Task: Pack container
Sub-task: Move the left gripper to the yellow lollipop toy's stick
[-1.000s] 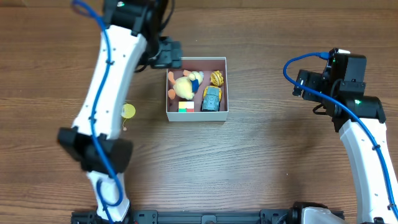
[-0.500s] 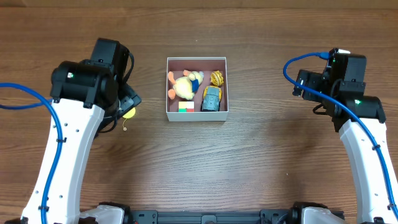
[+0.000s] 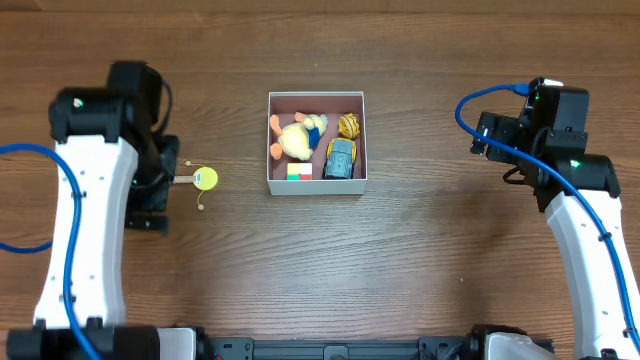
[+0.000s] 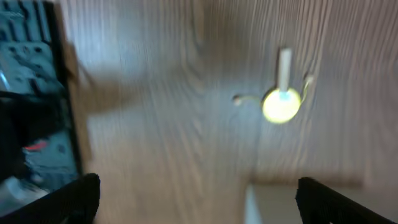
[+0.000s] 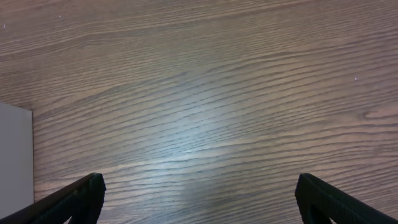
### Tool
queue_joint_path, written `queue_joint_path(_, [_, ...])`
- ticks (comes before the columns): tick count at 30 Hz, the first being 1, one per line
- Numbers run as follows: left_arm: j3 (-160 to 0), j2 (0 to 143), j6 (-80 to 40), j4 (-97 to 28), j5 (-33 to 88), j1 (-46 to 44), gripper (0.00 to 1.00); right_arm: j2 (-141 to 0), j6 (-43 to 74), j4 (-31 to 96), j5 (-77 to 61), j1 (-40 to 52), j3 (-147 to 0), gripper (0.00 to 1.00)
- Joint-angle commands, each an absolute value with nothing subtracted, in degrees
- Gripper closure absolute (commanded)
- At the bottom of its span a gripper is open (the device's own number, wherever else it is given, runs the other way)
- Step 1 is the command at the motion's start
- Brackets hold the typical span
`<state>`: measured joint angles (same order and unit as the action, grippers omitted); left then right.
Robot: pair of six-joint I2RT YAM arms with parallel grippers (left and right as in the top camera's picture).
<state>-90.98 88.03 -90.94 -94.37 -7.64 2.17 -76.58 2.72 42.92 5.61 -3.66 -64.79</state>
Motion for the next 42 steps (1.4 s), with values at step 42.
queue_joint_path(42, [-83.8,117.8,-76.7,-65.1,-7.1,9.3,0.03,-76.4,2.3,42.5,6.4,-3.8,-64.9,0.00])
